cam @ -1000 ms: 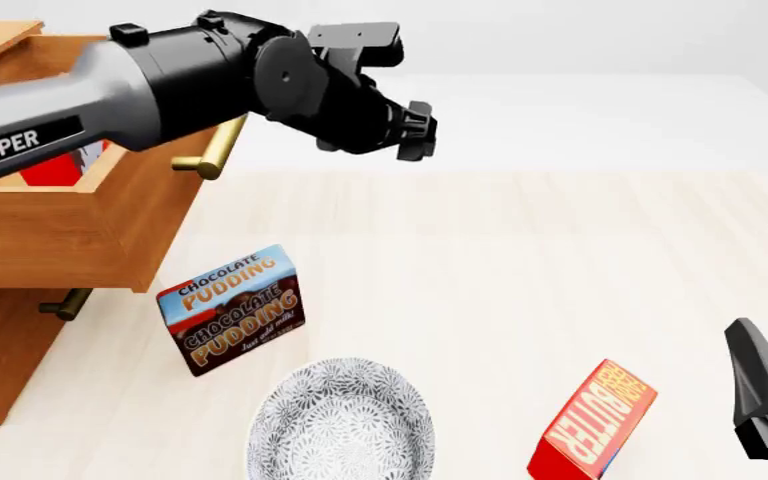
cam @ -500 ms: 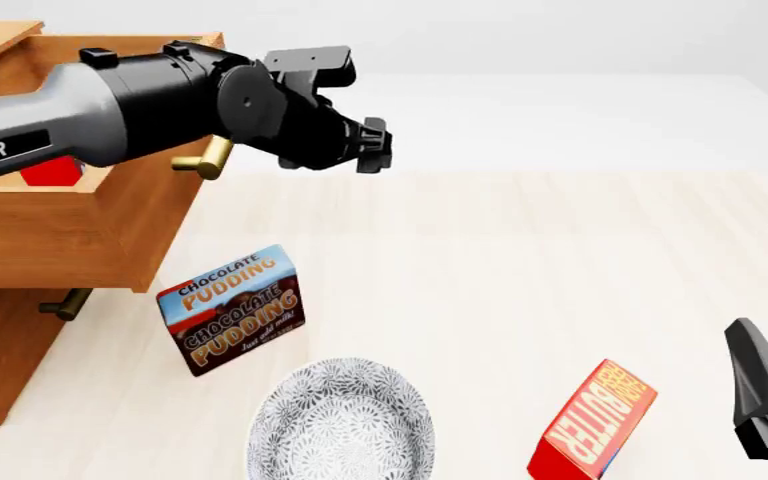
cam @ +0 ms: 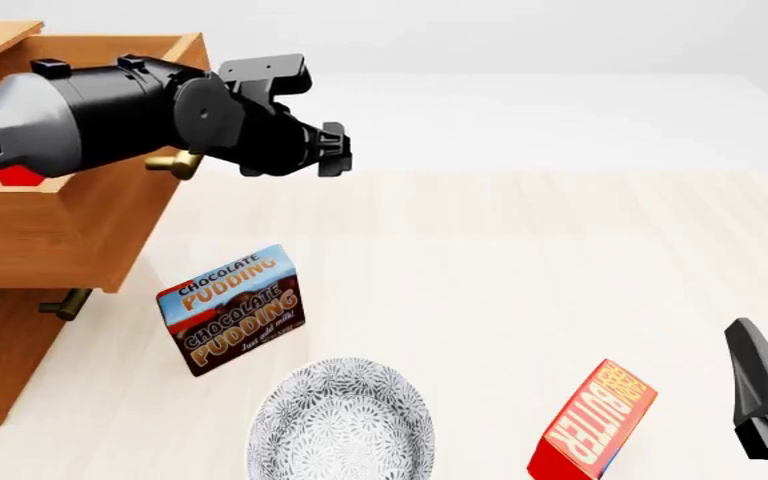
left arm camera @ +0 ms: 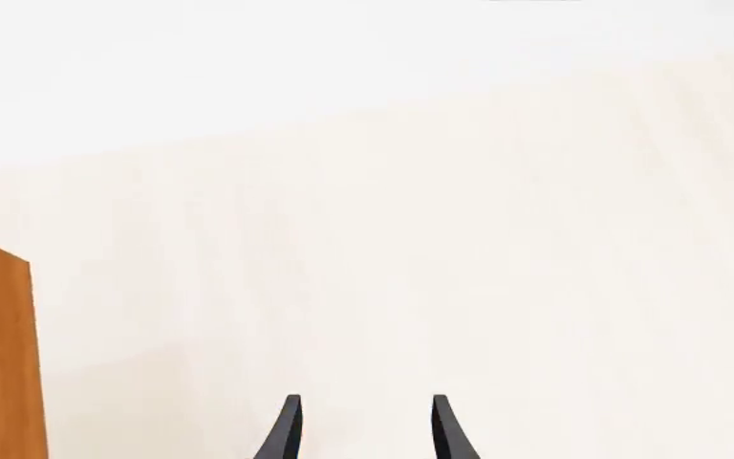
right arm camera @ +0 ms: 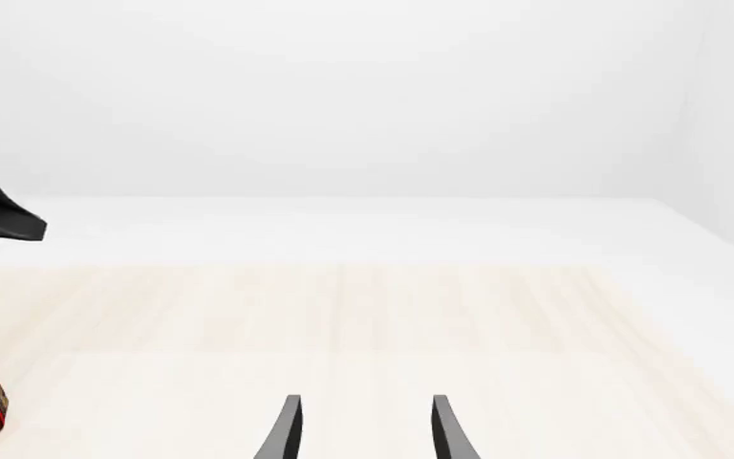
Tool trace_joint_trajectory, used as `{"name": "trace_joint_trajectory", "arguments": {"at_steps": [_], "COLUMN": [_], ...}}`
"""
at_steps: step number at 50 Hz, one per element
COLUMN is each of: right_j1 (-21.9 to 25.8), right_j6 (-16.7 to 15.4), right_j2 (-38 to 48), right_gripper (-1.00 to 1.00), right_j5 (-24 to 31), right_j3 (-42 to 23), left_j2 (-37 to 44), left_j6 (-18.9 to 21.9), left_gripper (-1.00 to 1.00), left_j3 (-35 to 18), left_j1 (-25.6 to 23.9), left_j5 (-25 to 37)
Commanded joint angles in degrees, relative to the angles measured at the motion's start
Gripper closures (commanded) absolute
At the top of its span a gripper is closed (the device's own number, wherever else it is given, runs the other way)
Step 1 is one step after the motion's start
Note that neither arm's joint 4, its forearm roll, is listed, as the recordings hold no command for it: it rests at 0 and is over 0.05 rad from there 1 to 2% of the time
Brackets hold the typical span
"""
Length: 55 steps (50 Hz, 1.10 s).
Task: Put the butter at the front in the top drawer of the cabinet and close it.
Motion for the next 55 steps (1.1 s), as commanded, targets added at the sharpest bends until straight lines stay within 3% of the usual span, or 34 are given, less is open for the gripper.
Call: {"name": "trace_joint_trajectory", "arguments": {"at_steps": [1,15,42,55], "right_j1": [-0.01,-0.01,-0.02,-0.03], "right_j6": [0.01,0.01,0.02,0.03], "right_j2": [0.07,0.07,0.07,0.03], "right_gripper": [-1.00,-1.00,-1.00,-1.00], "right_j5": [-0.20,-0.19,-0.19,-0.36], "right_j3": [0.09,0.09,0.09,0.31], "left_j2": [-1.24,-2.01,-5.95,-6.56], "left_j6": [0.03,2.47,2.31,4.80], "left_gripper": [-1.00,-1.00,-1.00,-1.00], "left_j3": [2.76,2.93,6.93,6.77], "left_j1": [2.11,5.31,10.27,14.16], "left_j5": [-1.06,1.33,1.07,2.57]}}
